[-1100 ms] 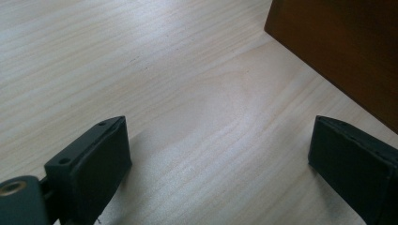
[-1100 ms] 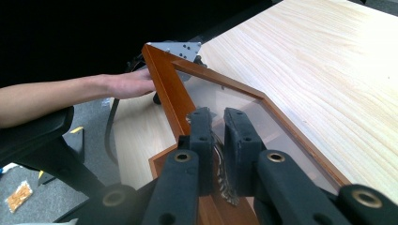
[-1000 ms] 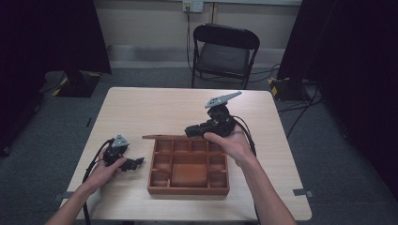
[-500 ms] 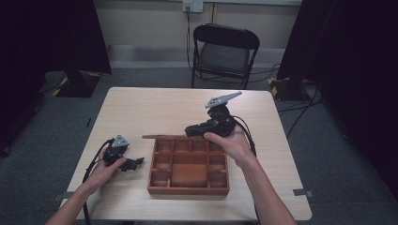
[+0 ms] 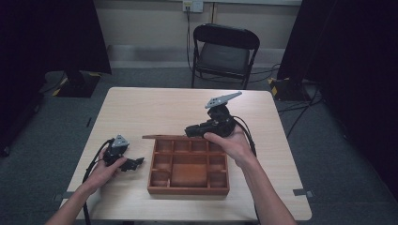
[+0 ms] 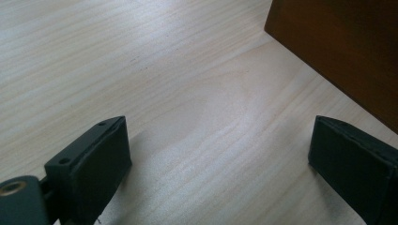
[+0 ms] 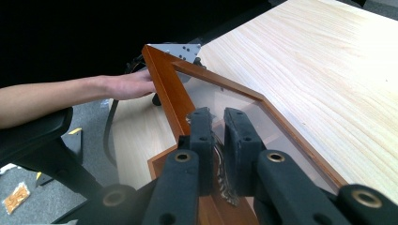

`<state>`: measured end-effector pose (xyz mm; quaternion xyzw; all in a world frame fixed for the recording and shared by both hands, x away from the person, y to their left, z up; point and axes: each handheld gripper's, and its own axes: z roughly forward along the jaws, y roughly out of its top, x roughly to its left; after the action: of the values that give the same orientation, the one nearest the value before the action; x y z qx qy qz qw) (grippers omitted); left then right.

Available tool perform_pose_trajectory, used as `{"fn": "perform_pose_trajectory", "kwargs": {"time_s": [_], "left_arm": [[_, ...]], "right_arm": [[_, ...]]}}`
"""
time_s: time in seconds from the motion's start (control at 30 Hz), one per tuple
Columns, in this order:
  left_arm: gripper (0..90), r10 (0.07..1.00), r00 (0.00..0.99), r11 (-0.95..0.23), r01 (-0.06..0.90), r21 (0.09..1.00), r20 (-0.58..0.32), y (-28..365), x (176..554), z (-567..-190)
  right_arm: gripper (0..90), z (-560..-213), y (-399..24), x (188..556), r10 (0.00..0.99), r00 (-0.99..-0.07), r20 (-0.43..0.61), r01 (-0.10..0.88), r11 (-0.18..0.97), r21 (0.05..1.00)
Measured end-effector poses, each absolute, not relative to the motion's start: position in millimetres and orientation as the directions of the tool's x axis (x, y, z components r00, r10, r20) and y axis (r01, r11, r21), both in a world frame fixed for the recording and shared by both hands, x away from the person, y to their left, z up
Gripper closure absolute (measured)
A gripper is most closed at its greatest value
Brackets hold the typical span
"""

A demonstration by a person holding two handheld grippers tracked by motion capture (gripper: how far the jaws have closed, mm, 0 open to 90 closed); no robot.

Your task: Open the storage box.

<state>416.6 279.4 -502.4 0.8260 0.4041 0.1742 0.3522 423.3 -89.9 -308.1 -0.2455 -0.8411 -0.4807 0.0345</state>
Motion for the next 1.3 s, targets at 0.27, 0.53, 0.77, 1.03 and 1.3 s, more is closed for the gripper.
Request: {"fn": "perform_pose_trajectory", "kwargs": {"time_s": [0.27,0.53,0.77,1.03,1.3], "left_arm": [[5.2,0.790,0.613,-0.425,0.545,0.722,0.003,279.4,416.6,-502.4],[4.8,0.788,0.615,-0.423,0.545,0.724,-0.002,279.2,416.7,-502.7],[4.6,0.786,0.619,-0.430,0.544,0.721,0.002,279.6,416.9,-502.5],[4.6,0.786,0.618,-0.430,0.544,0.721,0.002,279.6,416.9,-502.5],[4.6,0.786,0.619,-0.430,0.544,0.721,0.002,279.6,416.9,-502.5]], "right_arm": [[82.9,-308.0,-89.7,422.8,0.381,-0.878,0.291,0.445,0.420,0.791],[82.8,-308.1,-89.9,423.0,0.380,-0.877,0.293,0.446,0.418,0.792],[82.8,-308.1,-89.8,422.8,0.382,-0.877,0.292,0.445,0.418,0.792],[82.8,-308.2,-89.7,422.4,0.380,-0.879,0.287,0.441,0.421,0.793],[82.9,-308.2,-89.7,422.4,0.380,-0.879,0.287,0.441,0.421,0.793]]}}
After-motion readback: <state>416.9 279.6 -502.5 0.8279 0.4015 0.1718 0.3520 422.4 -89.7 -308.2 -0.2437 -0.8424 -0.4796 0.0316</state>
